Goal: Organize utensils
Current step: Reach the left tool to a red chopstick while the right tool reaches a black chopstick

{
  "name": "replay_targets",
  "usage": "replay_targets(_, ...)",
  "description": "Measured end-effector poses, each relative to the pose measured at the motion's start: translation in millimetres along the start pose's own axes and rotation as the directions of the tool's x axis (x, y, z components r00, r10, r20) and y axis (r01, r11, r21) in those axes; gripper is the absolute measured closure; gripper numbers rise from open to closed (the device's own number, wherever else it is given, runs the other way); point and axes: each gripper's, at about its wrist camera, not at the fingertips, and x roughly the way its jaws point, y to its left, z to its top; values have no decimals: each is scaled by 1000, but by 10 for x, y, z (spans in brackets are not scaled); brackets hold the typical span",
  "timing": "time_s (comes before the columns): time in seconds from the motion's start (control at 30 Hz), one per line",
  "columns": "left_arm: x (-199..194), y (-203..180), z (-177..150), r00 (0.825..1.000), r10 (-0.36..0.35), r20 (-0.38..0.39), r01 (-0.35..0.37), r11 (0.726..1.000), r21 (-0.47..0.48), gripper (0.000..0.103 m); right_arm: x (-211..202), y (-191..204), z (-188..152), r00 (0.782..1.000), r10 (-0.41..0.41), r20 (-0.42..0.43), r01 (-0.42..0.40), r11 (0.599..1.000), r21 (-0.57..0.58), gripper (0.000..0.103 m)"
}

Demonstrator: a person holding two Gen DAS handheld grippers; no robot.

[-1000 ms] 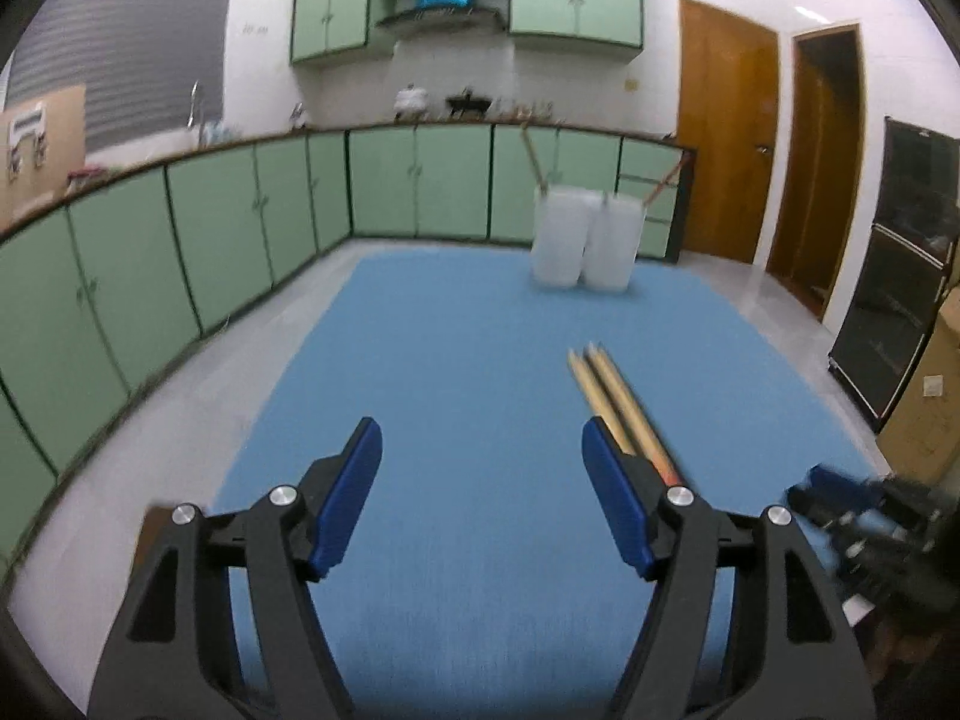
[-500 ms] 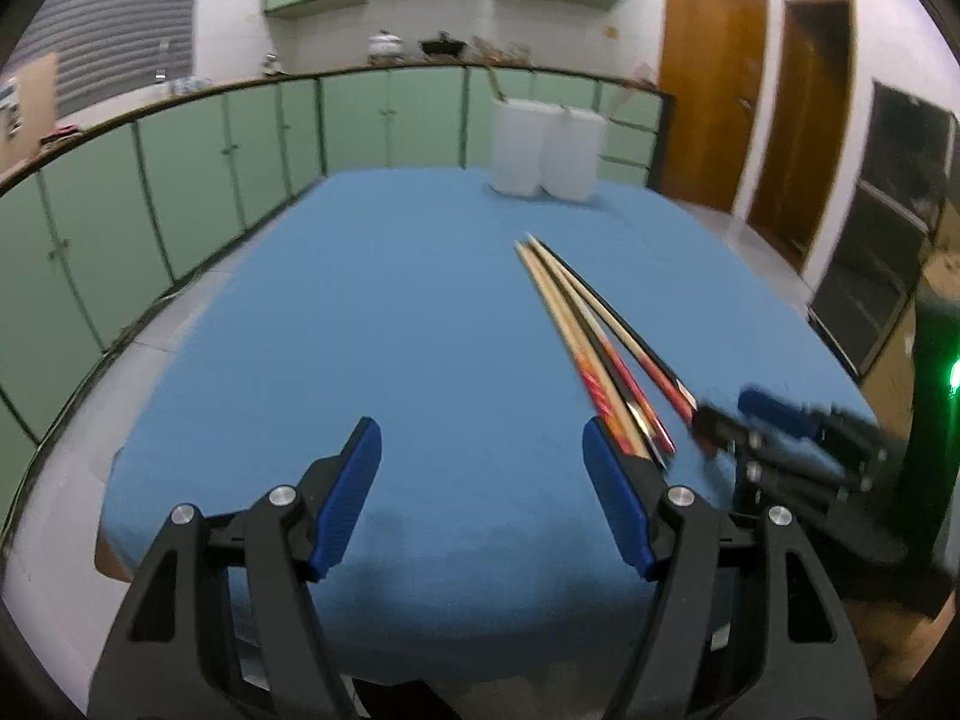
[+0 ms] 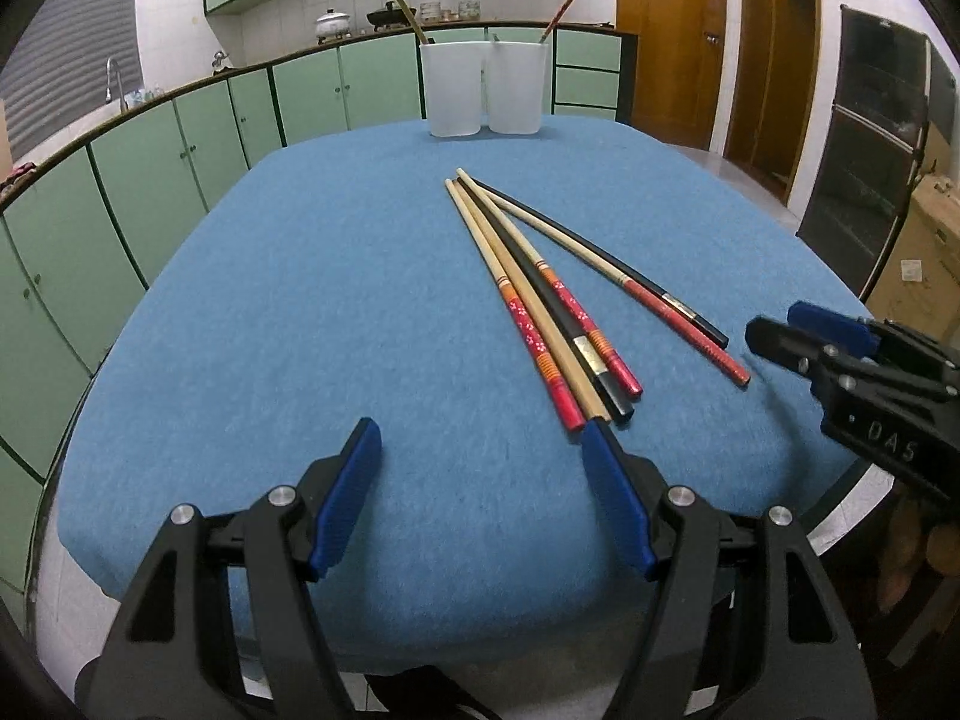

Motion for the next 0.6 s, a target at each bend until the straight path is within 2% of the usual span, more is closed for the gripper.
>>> replay_targets(0.07, 19, 7, 11, 1000, 4, 0, -4, 1000, -8, 32, -16, 61, -30, 1000, -6, 8, 6, 999, -33, 55)
replay_targets(0.4, -17, 105, 35, 999, 51, 7, -51, 998, -46, 33, -39, 362, -77, 999, 39, 13, -37, 989, -141, 55)
replay_targets(0.6, 41, 87, 76, 1000, 16, 5, -16, 998, -56, 33, 36, 324, -24, 999, 32, 28, -28, 990, -136, 59)
